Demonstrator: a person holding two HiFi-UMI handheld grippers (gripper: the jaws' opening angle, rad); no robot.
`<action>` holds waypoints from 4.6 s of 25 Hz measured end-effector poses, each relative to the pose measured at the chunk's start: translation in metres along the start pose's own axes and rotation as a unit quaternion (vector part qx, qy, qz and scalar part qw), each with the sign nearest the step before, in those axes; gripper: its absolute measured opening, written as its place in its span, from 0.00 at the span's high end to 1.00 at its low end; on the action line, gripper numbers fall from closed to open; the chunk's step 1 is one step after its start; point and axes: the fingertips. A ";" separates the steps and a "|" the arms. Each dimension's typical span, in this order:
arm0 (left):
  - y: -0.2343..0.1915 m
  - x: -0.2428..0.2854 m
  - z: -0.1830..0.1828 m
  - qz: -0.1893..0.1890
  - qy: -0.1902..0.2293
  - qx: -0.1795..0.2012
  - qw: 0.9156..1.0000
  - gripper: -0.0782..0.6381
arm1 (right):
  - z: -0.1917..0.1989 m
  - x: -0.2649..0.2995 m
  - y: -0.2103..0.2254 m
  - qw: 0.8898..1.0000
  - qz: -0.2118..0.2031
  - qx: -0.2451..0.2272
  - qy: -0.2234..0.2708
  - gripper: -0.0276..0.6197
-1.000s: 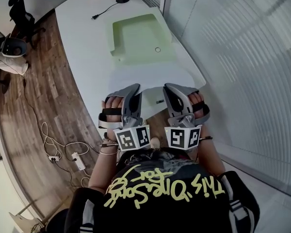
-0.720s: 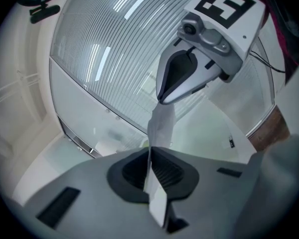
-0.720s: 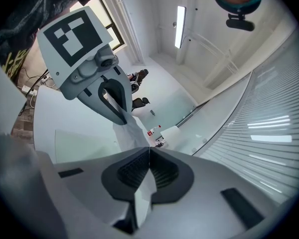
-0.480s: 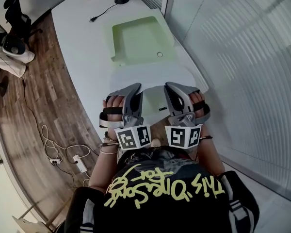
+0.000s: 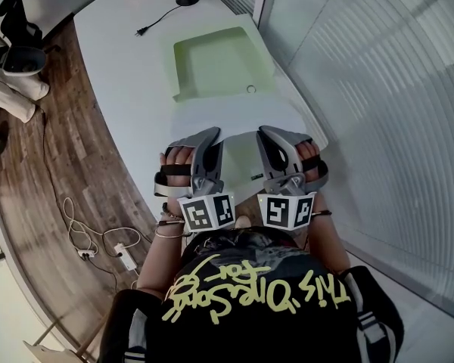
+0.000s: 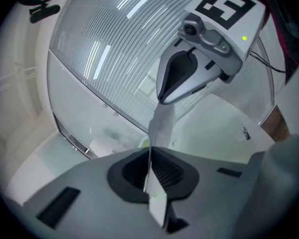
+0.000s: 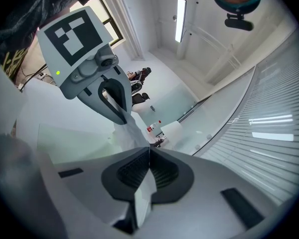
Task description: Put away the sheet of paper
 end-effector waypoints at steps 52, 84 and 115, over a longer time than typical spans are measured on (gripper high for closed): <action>-0.005 0.039 0.034 0.010 -0.059 -0.048 0.997 0.88 | 0.030 0.054 0.007 0.998 -0.065 0.005 0.003 0.95; 0.036 0.066 0.052 0.036 -0.108 -0.067 0.991 0.88 | 0.083 0.055 -0.028 0.992 -0.122 0.030 -0.005 0.95; 0.046 0.088 0.085 0.019 -0.158 -0.082 0.984 0.88 | 0.109 0.080 -0.055 0.985 -0.167 0.023 0.020 0.95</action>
Point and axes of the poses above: the fingertips, and each gripper's own axes: x forward along the fingers, y to its right, z out of its underside, and after that the axes turned 10 degrees about y, right-handed
